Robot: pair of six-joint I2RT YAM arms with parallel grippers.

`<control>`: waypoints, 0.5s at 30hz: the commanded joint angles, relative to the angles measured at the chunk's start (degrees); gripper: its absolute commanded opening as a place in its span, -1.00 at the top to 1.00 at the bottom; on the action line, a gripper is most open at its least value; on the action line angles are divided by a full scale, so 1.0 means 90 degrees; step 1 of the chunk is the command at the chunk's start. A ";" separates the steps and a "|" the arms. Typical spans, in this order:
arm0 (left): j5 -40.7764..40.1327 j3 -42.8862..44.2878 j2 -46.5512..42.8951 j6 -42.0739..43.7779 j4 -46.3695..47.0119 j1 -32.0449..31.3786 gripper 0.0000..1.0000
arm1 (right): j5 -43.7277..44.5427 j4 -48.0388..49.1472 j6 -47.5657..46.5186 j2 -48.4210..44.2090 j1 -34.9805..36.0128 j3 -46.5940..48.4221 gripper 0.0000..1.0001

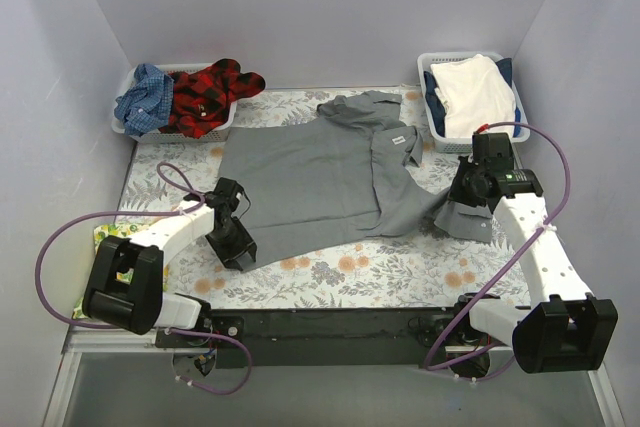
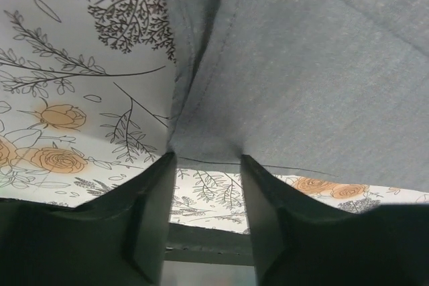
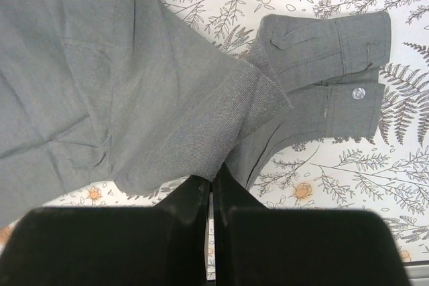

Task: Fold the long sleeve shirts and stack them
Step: Fold the shirt

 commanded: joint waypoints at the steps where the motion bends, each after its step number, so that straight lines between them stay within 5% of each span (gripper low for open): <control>1: -0.0097 -0.0112 -0.0004 -0.0203 -0.0171 -0.0131 -0.02 | 0.0107 0.0171 -0.0006 0.0063 0.0002 0.0464 0.97; 5: -0.0234 -0.0063 -0.0199 -0.0174 -0.0474 -0.0151 -0.25 | 0.0088 0.0181 0.0004 0.0141 -0.0008 0.0620 0.97; 15: -0.0761 0.0542 -0.0707 -0.0164 -0.1178 -0.0160 -0.24 | 0.0137 0.0181 0.0062 0.0083 -0.0018 0.0533 0.97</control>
